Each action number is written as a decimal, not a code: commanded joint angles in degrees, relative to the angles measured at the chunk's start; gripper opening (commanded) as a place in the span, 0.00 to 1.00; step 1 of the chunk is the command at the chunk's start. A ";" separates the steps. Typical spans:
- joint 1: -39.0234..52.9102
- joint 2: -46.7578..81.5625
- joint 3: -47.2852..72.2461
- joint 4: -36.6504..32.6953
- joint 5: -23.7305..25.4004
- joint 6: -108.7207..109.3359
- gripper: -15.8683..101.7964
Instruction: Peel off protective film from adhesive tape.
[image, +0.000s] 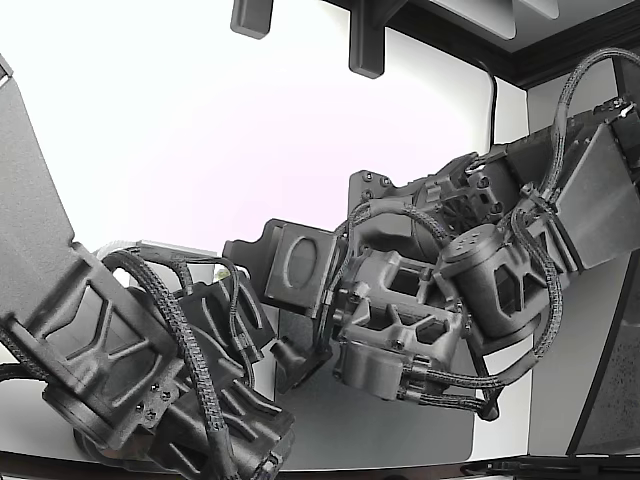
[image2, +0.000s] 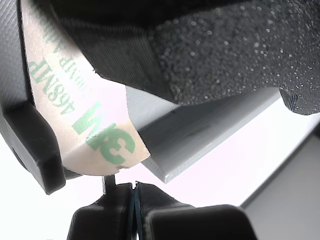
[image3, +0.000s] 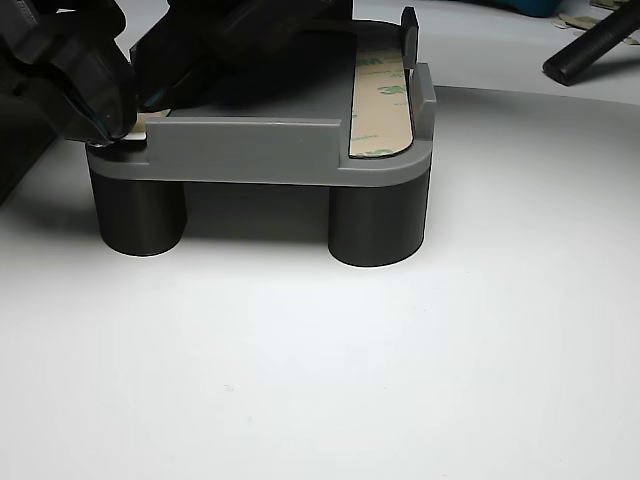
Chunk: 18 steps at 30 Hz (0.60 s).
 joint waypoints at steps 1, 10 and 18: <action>-0.79 0.70 -2.11 0.09 0.09 0.18 0.05; -0.53 0.53 -2.64 0.79 -0.18 0.70 0.05; -0.44 0.70 -2.64 1.14 -0.18 0.70 0.05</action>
